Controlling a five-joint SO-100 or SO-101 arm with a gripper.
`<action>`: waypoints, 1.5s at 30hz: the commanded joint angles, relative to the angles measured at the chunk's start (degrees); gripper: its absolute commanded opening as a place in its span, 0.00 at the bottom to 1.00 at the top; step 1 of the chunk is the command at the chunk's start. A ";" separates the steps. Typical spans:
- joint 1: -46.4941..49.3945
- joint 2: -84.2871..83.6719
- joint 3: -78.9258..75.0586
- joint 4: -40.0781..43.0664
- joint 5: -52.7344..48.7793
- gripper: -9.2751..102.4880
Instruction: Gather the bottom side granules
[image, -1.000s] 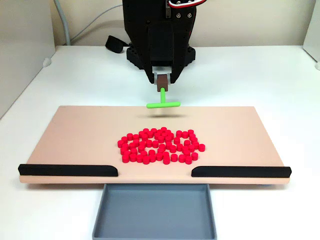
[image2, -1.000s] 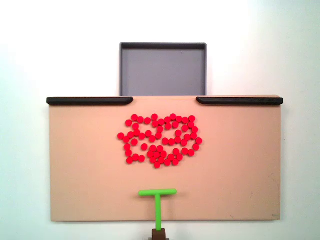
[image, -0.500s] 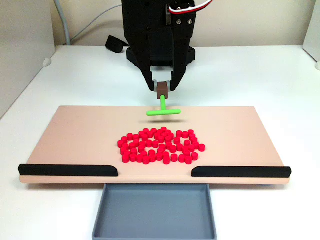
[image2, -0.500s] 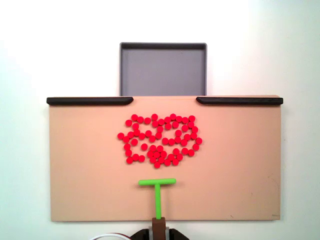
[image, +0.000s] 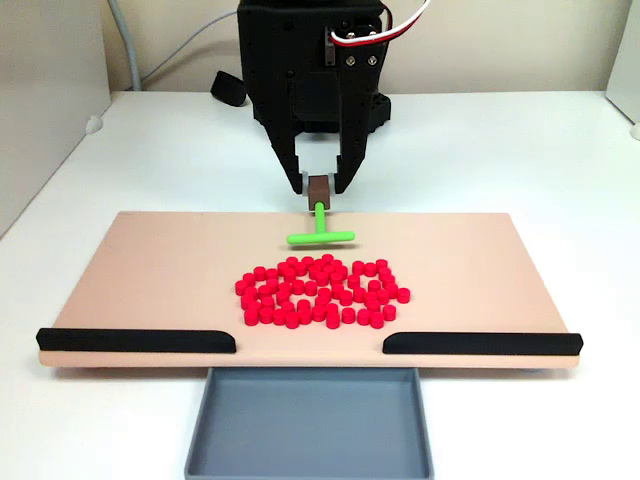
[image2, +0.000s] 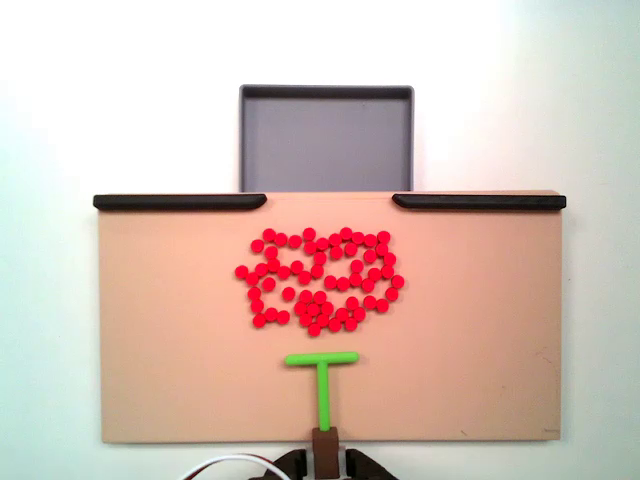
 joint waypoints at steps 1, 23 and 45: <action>0.26 0.00 -0.26 -0.35 -0.26 0.08; 0.00 -1.67 -1.23 -1.58 0.18 0.08; 0.00 -2.02 -1.32 -1.93 0.26 0.08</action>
